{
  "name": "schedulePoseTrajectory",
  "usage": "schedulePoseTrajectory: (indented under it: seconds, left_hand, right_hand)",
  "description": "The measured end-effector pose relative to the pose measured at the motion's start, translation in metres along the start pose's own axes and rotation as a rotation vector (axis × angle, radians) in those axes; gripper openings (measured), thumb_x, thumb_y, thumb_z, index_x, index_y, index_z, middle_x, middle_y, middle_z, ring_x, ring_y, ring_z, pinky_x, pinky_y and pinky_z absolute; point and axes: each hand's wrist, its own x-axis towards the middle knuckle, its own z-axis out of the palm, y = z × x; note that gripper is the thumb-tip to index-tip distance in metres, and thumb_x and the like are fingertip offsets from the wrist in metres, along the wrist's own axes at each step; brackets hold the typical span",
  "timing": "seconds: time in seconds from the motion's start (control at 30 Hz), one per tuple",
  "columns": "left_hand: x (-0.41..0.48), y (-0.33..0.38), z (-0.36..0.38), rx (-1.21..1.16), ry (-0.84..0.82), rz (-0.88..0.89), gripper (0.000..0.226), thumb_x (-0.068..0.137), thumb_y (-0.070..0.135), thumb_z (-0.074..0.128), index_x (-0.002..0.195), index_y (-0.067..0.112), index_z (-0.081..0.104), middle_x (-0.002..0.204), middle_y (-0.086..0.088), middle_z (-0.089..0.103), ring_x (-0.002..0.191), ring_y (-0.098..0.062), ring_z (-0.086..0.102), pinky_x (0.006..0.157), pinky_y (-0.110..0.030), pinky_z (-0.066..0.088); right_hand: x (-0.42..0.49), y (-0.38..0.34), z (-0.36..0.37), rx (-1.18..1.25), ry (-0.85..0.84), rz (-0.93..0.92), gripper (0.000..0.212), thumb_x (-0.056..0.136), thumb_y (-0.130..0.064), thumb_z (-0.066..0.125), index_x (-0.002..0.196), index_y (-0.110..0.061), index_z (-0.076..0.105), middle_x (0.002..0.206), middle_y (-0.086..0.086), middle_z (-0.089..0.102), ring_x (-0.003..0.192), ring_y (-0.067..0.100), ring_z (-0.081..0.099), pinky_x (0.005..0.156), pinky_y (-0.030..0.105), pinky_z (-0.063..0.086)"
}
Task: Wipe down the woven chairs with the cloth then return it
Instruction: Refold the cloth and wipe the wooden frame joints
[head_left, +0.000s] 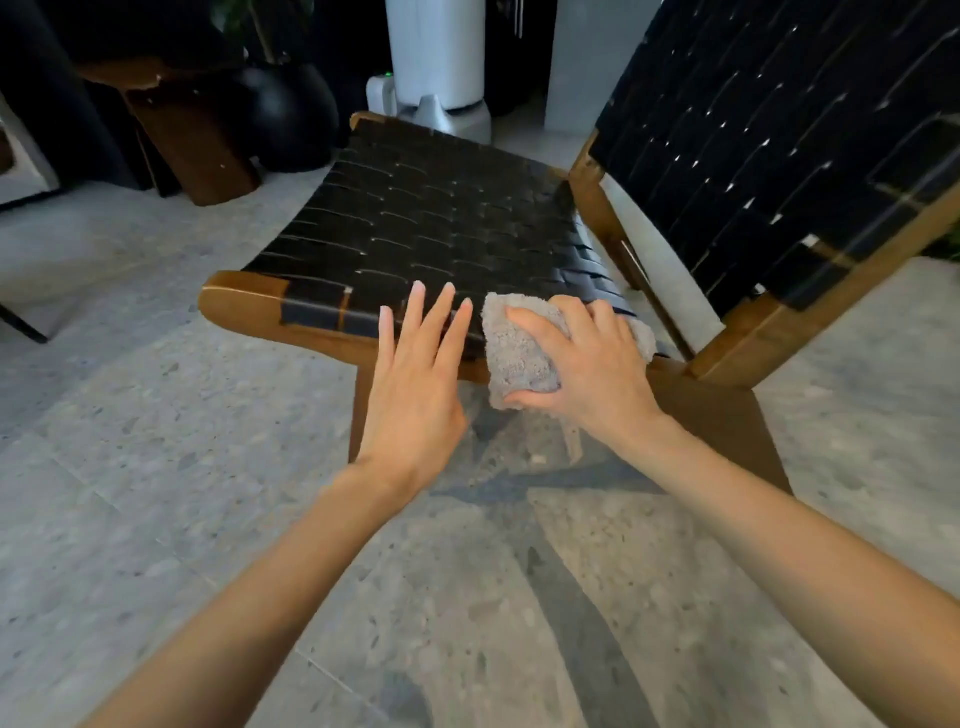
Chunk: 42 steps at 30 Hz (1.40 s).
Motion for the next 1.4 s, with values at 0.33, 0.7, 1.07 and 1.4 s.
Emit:
schedulePoseTrajectory:
  seconds: [0.33,0.7,1.07,1.4]
  left_hand:
    - [0.024,0.069,0.028,0.18,-0.202,0.219,0.079,0.092,0.009,0.049,0.151,0.013,-0.003,0.159,-0.007,-0.01,0.144,-0.026,-0.019,0.111,-0.046,-0.019]
    - [-0.021,0.148,0.058,-0.459,-0.177,0.057,0.045,0.088,0.043,0.06,0.121,0.015,0.048,0.113,0.002,0.056,0.103,-0.014,0.053,0.078,-0.028,0.047]
    - [-0.02,0.185,0.111,-0.995,-0.516,-0.023,0.017,0.087,0.02,0.066,0.099,0.017,0.055,0.098,0.009,0.061,0.084,-0.005,0.061,0.073,-0.022,0.05]
    - [-0.031,0.193,0.122,-1.194,-0.859,-0.188,0.018,0.096,0.03,0.046,0.114,0.028,0.051,0.089,-0.009,0.061,0.08,-0.013,0.064,0.072,-0.023,0.057]
  right_hand:
    - [-0.075,0.066,0.002,-0.193,-0.012,0.176,0.089,0.064,-0.055,0.079,0.137,-0.024,0.039,0.118,0.015,0.055,0.092,0.032,0.053,0.074,0.041,0.05]
    - [-0.165,0.077,-0.019,0.293,0.003,0.391,0.101,0.064,-0.053,0.077,0.147,-0.019,0.031,0.132,0.009,0.042,0.105,0.02,0.032,0.084,0.036,0.036]
    - [-0.209,0.129,-0.017,0.864,-0.069,0.609,0.045,0.084,-0.007,0.063,0.125,-0.023,0.054,0.116,-0.015,0.055,0.107,-0.007,0.052,0.09,0.011,0.041]
    - [-0.215,0.147,-0.028,0.594,-0.027,0.462,0.027,0.07,0.005,0.072,0.079,-0.02,0.064,0.078,-0.021,0.048,0.062,0.005,0.049,0.059,0.012,0.035]
